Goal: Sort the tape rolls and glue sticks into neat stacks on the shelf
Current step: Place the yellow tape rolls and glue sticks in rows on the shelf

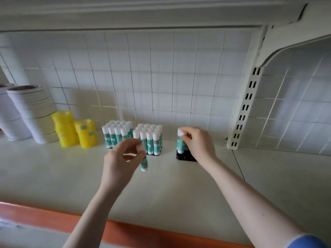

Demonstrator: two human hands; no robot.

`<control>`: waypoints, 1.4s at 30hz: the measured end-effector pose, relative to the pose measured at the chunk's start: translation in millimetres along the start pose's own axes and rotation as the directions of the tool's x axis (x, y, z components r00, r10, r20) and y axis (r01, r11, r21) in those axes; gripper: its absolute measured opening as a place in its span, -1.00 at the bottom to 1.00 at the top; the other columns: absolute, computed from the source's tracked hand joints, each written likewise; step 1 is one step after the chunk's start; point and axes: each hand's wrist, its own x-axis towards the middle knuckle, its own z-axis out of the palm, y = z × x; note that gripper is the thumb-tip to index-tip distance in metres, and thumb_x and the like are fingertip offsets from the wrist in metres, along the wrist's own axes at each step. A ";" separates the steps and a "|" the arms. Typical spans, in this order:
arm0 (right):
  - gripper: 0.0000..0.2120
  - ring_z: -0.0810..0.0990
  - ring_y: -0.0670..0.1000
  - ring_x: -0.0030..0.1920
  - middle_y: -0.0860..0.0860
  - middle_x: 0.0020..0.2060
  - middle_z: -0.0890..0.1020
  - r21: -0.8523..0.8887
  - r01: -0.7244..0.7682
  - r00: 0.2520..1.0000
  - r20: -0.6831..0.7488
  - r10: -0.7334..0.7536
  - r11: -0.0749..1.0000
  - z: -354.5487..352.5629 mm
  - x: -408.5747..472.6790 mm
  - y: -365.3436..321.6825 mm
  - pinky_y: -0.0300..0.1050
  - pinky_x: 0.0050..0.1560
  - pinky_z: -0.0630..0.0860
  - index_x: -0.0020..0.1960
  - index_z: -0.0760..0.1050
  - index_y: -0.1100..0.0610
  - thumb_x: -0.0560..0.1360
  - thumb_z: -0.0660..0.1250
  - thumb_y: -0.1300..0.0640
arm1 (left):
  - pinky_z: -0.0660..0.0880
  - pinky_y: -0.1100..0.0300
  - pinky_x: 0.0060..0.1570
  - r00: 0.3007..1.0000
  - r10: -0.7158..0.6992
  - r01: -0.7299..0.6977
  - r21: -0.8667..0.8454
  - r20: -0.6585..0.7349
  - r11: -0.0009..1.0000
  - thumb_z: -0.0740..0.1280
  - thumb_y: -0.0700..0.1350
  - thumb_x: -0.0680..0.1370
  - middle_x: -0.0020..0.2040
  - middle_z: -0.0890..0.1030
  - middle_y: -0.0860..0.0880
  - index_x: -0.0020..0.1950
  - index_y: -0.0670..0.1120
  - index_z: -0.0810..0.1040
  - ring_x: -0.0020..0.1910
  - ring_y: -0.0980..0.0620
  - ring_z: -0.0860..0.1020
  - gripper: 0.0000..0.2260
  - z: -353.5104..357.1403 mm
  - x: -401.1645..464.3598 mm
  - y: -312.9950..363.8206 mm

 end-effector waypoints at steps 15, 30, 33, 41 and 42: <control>-0.78 0.41 0.15 -0.24 0.06 -0.28 0.49 -0.200 0.156 0.988 0.022 -0.155 0.967 17.4 5.2 5.3 -0.03 -0.28 0.24 -0.26 0.33 0.08 0.57 0.15 0.19 | 0.45 0.49 -0.26 1.000 -0.029 0.029 -0.001 -0.001 1.000 0.44 -0.35 0.38 -0.24 0.62 0.13 -0.16 0.14 0.53 -0.26 0.24 0.58 -0.64 -5.6 0.3 -7.7; -0.77 0.58 0.19 -0.23 0.11 -0.16 0.59 -0.340 0.261 0.952 -0.064 -0.299 0.904 -17.1 -22.1 28.8 -0.14 -0.38 0.32 0.13 0.53 0.18 0.48 0.34 0.26 | 0.46 0.48 -0.24 0.994 0.069 -0.067 -0.034 0.084 0.997 0.42 -0.32 0.41 -0.24 0.62 0.16 -0.17 0.14 0.52 -0.24 0.23 0.58 -0.67 18.8 15.8 13.1; -0.88 0.58 0.20 -0.22 0.11 -0.20 0.59 -0.410 0.203 0.968 -0.056 -0.246 0.889 -34.5 -31.2 43.4 -0.06 -0.33 0.44 0.00 0.56 0.21 0.47 0.33 0.25 | 0.48 0.44 -0.22 0.987 0.108 -0.102 -0.051 0.122 0.993 0.41 -0.31 0.41 -0.19 0.61 0.21 -0.17 0.15 0.51 -0.24 0.25 0.57 -0.67 30.2 23.1 23.1; -0.76 0.53 0.12 0.05 0.05 0.03 0.58 -0.538 -0.058 0.998 -0.032 0.048 0.841 -77.3 -62.4 76.7 -0.08 -0.09 0.41 0.11 0.53 0.10 0.57 0.13 0.10 | 0.37 0.51 -0.20 0.959 0.187 -0.192 0.002 0.214 0.981 0.44 -0.21 0.40 -0.22 0.57 0.22 -0.11 0.06 0.53 -0.21 0.27 0.53 -0.80 71.6 42.2 40.6; -0.77 0.53 0.11 0.04 0.04 0.02 0.58 -0.539 -0.077 0.997 -0.037 0.068 0.839 -80.6 -65.9 80.5 -0.08 -0.10 0.42 0.09 0.53 0.10 0.56 0.13 0.10 | 0.34 0.54 -0.21 0.957 0.189 -0.197 0.015 0.218 0.980 0.45 -0.20 0.40 -0.23 0.55 0.25 -0.11 0.05 0.54 -0.21 0.31 0.51 -0.81 76.8 44.0 42.0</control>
